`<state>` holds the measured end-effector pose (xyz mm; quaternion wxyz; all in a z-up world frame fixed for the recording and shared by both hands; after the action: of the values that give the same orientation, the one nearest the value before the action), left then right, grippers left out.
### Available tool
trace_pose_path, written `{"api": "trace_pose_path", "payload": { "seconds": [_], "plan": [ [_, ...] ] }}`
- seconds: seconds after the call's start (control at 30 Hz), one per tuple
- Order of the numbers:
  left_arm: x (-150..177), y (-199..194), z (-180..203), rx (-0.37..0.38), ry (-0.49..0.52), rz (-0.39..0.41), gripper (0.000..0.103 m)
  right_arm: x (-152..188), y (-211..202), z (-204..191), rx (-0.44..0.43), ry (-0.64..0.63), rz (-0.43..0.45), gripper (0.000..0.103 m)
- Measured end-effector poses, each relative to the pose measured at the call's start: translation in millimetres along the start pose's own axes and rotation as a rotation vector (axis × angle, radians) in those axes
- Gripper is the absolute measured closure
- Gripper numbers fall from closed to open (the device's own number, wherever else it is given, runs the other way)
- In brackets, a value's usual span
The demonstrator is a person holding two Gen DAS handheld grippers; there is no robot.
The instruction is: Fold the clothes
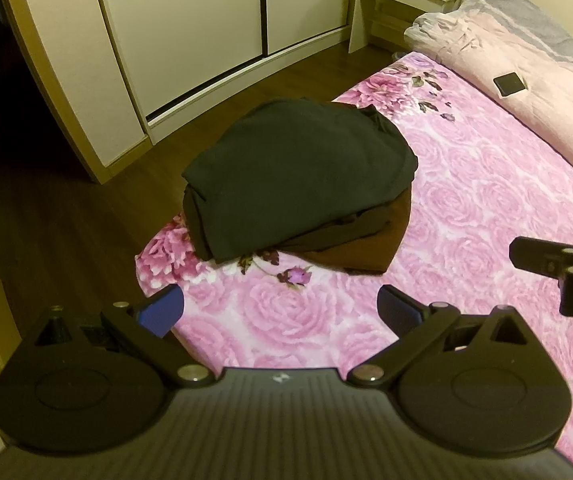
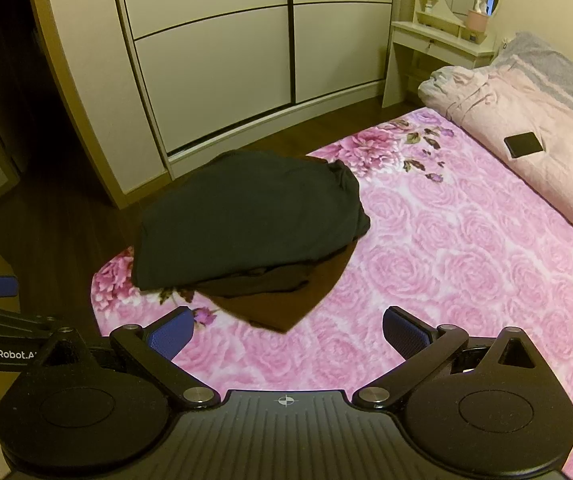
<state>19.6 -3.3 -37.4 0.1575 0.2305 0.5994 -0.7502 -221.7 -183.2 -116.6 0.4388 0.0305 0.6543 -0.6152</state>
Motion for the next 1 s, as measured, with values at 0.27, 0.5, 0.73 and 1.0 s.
{"api": "trace_pose_path", "payload": {
  "seconds": [0.27, 0.5, 0.73, 1.0],
  "plan": [
    [1.0, 0.8, -2.5, 0.007, -0.001, -0.003, 0.002, -0.3, -1.6, -1.9, -0.001, 0.002, -0.003, 0.000],
    [3.4, 1.6, -3.1, 0.010, -0.003, -0.006, 0.002, -0.5, -2.2, -1.9, -0.004, 0.003, -0.005, 0.000],
    [2.8, 3.7, -2.9, 0.009, 0.000, -0.008, 0.002, -1.9, 0.7, -0.3, -0.007, 0.006, -0.007, 0.000],
    [1.2, 5.8, -1.1, 0.005, 0.002, -0.015, 0.002, -1.7, 4.3, 2.3, -0.014, 0.009, -0.012, 0.000]
  ]
}}
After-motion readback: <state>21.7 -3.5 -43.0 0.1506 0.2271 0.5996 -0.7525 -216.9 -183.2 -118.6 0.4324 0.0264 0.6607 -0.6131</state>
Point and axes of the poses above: each gripper's, at about its wrist camera, not at the fingertips, and y roughly the way its jaws point, z to its right, x to its underside, the point moved 4 cm from there along y, roughly the way its jaws point, and after that the axes turned 14 degrees about x, right-handed, at the moved point
